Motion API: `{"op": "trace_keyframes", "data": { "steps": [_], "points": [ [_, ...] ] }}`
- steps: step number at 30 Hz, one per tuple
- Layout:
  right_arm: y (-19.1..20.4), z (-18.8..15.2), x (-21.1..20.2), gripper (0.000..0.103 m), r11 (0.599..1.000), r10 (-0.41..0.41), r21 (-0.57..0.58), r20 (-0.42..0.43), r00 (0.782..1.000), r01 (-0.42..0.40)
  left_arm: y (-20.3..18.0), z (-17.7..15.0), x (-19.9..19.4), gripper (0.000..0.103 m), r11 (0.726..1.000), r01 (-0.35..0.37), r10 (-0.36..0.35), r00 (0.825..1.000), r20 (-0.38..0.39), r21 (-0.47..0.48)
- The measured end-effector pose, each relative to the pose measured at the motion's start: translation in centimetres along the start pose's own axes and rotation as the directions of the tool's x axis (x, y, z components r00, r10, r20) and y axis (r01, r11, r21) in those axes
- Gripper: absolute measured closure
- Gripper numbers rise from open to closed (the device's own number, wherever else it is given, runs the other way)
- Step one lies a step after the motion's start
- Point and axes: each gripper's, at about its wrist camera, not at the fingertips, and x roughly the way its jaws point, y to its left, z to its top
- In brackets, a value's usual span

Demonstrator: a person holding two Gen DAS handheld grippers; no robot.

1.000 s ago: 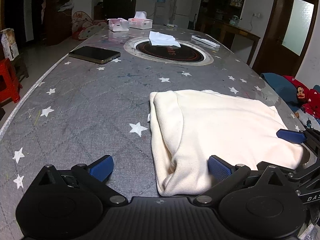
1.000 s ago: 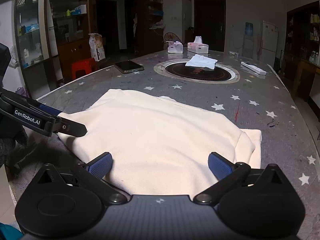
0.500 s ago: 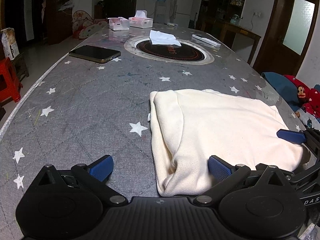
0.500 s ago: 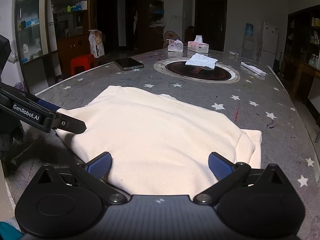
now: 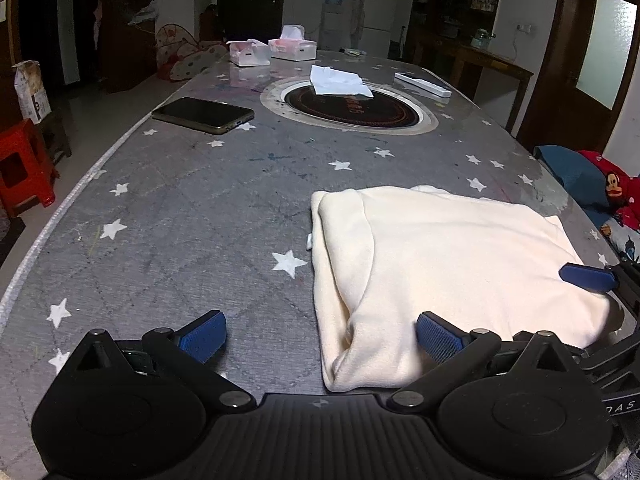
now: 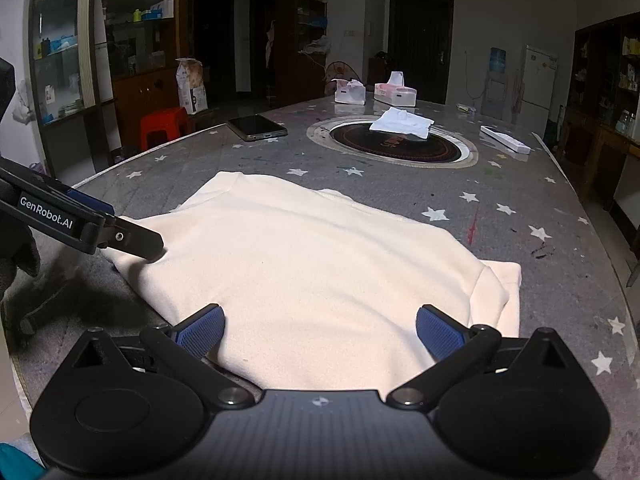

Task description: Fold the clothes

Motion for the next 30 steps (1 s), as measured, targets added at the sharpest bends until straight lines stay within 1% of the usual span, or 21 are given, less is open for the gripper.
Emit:
{"op": "trace_keyframes", "data": {
  "steps": [11, 30],
  "points": [
    [0.3, 0.1, -1.0, 0.0, 0.999, -0.031, 0.026, 0.009, 0.999, 0.031, -0.5, 0.0, -0.7, 0.0, 1.0, -0.02, 0.02, 1.0, 0.005, 0.006],
    [1.5, 0.0, -3.4, 0.0, 0.998, -0.039, 0.06, 0.049, 0.998, 0.036, -1.5, -0.4, -2.5, 0.0, 1.0, -0.005, 0.004, 0.999, 0.04, 0.014]
  ]
}}
